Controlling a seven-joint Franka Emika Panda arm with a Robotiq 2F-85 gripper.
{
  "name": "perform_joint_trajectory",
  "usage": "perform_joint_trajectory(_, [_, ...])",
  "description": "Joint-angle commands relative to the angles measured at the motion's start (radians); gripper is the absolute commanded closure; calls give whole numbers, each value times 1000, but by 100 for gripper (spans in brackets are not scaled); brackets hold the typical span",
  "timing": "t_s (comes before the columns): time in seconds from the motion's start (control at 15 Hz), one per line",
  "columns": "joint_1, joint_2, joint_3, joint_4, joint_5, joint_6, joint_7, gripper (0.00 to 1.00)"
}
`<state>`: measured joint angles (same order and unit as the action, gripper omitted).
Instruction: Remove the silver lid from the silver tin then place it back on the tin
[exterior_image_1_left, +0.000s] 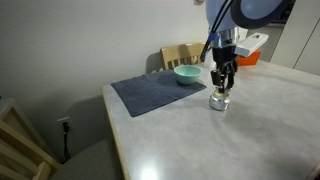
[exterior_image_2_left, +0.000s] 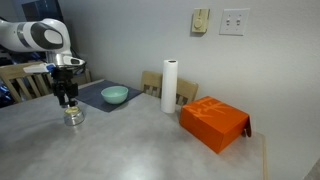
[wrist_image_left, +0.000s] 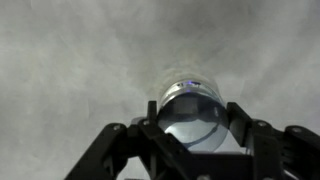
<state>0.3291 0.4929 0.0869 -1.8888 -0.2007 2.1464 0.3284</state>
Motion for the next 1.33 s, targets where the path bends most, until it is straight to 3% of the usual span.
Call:
perform_joint_trajectory(0.0, [-18,11,17,25,18,-48,-62,56])
perform_joint_trajectory(0.33, [-32,25,20,28,31,-49,-115,56])
perform_joint_trajectory(0.8, [-50,68,23,63,3,6,-285,56])
perform_joint_trajectory(1.27, [-86,97,62,71,69,43,-411,56])
